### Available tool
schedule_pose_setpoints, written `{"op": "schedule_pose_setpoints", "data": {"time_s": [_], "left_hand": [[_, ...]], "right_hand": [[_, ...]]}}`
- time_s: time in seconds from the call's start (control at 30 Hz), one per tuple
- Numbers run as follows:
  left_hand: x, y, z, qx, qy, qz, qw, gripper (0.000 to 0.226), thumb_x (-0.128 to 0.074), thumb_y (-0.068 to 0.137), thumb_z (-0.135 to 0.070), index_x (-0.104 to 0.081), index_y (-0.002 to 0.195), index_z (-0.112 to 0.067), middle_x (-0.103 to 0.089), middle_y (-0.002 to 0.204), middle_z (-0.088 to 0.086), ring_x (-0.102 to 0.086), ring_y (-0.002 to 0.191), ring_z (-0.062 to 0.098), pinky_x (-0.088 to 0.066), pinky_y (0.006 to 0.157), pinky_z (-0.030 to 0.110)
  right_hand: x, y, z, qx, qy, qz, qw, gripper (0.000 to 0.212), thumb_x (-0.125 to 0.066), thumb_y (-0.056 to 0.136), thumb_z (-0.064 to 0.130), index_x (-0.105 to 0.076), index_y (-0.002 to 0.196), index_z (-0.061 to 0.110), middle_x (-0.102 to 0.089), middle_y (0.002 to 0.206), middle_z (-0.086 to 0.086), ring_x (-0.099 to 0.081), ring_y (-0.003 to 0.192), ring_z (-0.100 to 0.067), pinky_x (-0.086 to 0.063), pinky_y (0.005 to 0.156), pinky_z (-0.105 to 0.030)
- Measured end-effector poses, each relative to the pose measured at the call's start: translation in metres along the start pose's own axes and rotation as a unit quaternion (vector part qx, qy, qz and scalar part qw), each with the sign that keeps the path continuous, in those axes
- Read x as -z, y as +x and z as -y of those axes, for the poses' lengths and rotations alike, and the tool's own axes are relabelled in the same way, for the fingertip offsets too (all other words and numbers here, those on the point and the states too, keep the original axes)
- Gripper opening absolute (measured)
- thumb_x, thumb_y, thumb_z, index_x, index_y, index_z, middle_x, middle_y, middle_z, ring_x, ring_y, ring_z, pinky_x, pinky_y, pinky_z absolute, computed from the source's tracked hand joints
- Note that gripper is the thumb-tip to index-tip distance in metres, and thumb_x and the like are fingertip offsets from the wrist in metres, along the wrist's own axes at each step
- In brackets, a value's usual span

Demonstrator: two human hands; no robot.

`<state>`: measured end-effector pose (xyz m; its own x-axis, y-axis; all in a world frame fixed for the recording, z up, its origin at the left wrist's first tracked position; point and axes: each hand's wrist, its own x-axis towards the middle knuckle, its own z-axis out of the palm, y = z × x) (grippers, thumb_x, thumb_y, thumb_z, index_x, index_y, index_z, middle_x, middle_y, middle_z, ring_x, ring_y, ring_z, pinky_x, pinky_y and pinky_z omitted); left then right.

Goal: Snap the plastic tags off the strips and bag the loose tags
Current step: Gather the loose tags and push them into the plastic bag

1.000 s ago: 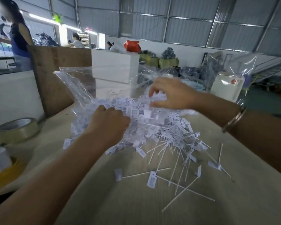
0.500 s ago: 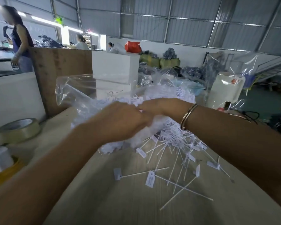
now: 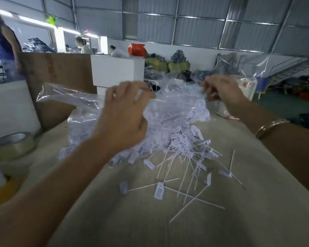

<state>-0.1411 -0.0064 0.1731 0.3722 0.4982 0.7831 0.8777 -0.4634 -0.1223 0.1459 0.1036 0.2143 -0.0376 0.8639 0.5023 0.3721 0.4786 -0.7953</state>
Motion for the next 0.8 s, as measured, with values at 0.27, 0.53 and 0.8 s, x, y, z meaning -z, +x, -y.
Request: {"op": "schedule_pose_setpoints", "data": {"time_s": [0.27,0.53,0.8], "left_hand": [[-0.068,-0.089,-0.069,-0.128,-0.066,0.323,0.935,0.093,-0.042,0.066,-0.083,-0.03,0.143,-0.033,-0.02,0.155,0.005,-0.025,0.14,0.024,-0.027,0.11,0.042],[-0.135,-0.079,-0.069,0.116,-0.092,0.32,0.936,0.086,-0.05,0.083,-0.062,-0.007,0.148,-0.025,-0.01,0.155,0.003,-0.016,0.141,0.023,-0.017,0.112,0.039],[-0.165,-0.052,-0.076,0.259,-0.059,0.284,0.921,0.061,-0.043,0.082,-0.059,-0.043,0.125,-0.016,-0.051,0.13,0.006,-0.046,0.119,0.024,-0.035,0.098,0.039]], "right_hand": [[0.042,-0.095,-0.103,-0.414,-0.437,0.222,0.767,0.053,-0.049,0.086,0.059,-0.056,0.081,0.007,-0.055,0.072,-0.009,-0.055,0.048,-0.021,-0.045,0.041,-0.019],[-0.028,-0.101,-0.111,-0.357,-0.285,0.229,0.859,0.044,-0.041,0.098,0.037,-0.059,0.08,0.001,-0.049,0.058,-0.01,-0.043,0.042,-0.016,-0.032,0.043,-0.021],[-0.001,-0.084,-0.099,-0.434,-0.229,0.197,0.849,0.064,-0.04,0.079,0.075,-0.049,0.113,0.021,-0.058,0.096,-0.004,-0.052,0.067,-0.015,-0.043,0.06,-0.023]]}}
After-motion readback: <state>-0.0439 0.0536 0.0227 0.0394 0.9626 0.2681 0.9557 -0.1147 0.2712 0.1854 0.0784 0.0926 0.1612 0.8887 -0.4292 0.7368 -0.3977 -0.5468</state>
